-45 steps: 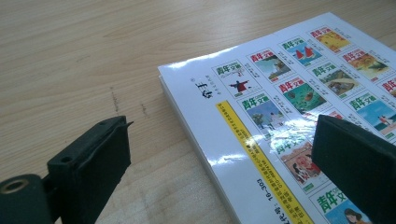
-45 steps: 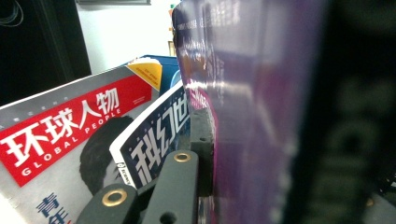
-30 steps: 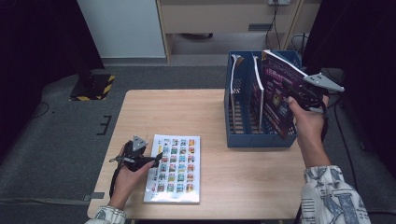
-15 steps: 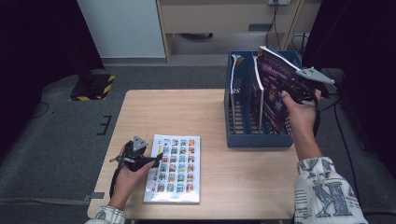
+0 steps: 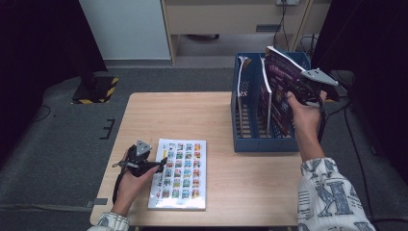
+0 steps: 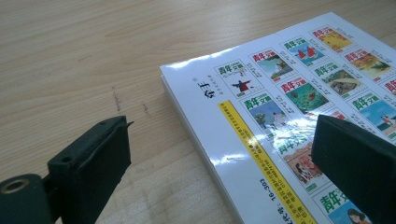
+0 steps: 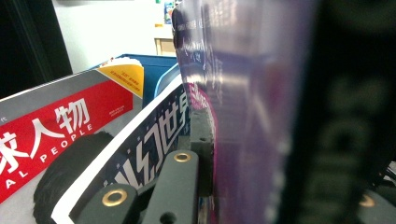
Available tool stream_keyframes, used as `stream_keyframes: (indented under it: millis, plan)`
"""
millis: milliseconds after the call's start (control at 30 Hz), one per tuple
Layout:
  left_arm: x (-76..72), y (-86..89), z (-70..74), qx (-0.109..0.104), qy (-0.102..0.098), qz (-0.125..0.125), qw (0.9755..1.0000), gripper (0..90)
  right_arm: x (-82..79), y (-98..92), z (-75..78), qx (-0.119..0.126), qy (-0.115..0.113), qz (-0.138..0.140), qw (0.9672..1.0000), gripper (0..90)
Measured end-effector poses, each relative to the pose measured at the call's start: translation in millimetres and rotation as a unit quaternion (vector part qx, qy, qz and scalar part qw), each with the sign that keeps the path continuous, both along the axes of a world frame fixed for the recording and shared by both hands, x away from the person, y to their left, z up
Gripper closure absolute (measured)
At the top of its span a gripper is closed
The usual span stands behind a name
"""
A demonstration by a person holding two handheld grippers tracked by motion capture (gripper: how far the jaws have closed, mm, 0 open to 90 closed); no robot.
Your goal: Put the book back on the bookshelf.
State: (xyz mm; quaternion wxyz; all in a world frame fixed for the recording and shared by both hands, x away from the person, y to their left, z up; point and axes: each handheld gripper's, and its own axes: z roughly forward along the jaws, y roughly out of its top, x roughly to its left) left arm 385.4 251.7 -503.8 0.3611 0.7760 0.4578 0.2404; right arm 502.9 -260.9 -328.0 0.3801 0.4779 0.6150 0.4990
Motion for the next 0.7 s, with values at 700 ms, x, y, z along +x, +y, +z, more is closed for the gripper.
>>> stream_keyframes:
  millis: [700]
  plan:
    - [-1.6, -0.1, 0.7, -0.002, -0.001, -0.001, 1.0000, 4.3, 9.3, 1.1, 0.3, 0.013, -0.009, -0.009, 0.9998, 84.2]
